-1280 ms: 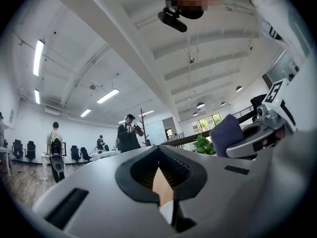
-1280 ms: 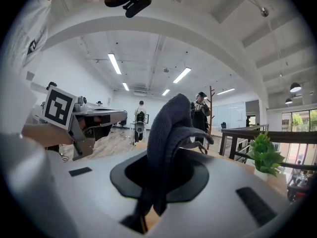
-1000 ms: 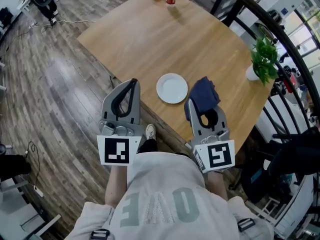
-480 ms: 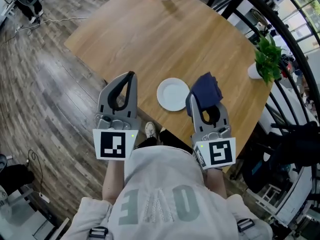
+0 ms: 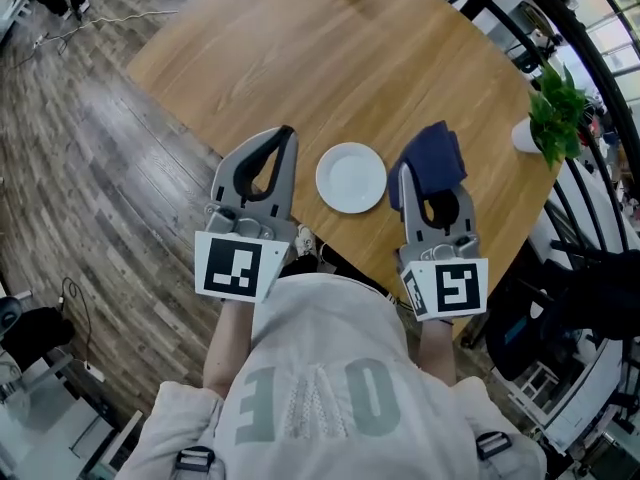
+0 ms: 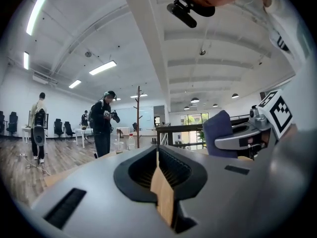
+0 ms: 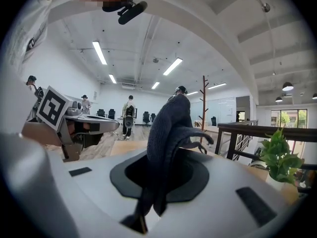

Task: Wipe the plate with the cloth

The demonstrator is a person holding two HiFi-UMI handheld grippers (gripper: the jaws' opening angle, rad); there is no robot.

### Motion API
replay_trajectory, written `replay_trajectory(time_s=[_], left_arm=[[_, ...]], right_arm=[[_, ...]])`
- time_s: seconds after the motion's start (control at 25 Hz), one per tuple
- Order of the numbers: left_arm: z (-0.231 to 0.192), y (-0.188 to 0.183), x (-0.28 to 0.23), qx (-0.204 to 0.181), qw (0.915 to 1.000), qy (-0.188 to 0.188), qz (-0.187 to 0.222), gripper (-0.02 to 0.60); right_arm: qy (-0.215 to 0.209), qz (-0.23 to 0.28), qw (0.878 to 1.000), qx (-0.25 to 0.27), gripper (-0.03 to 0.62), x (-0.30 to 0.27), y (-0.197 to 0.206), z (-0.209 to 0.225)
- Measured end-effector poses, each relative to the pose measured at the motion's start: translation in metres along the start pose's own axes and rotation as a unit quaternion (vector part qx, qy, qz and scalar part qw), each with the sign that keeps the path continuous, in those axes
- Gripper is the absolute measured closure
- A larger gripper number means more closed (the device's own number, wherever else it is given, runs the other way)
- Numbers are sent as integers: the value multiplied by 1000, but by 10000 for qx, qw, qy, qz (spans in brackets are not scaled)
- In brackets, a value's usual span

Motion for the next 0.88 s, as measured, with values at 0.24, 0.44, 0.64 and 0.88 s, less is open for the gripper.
replay_trajectory(time_s=[0.24, 0.44, 0.64, 0.88], left_arm=[[-5, 33, -25, 918, 9926, 473, -639, 385], [-9, 93, -38, 2653, 9501, 710, -1477, 382], [2, 151, -42, 3122, 9166, 564, -2432, 382], [12, 190, -41, 4215, 8608, 522, -2806, 382]], right_arm=[[-101, 2, 9999, -92, 537, -7, 6, 4], [-105, -113, 9998, -160, 537, -6, 12, 11], [-110, -252, 9994, -214, 537, -6, 23, 18], [-213, -364, 9990, -149, 537, -12, 29, 22]])
Point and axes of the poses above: the fingertips, and each gripper's own axes: x backward along the fingers, z to its right, y out of its underside, the point moved 10 cm from there along x, backward along the fingers, and after that the axes turned 4 degrees about y, right-handed, at the moved point
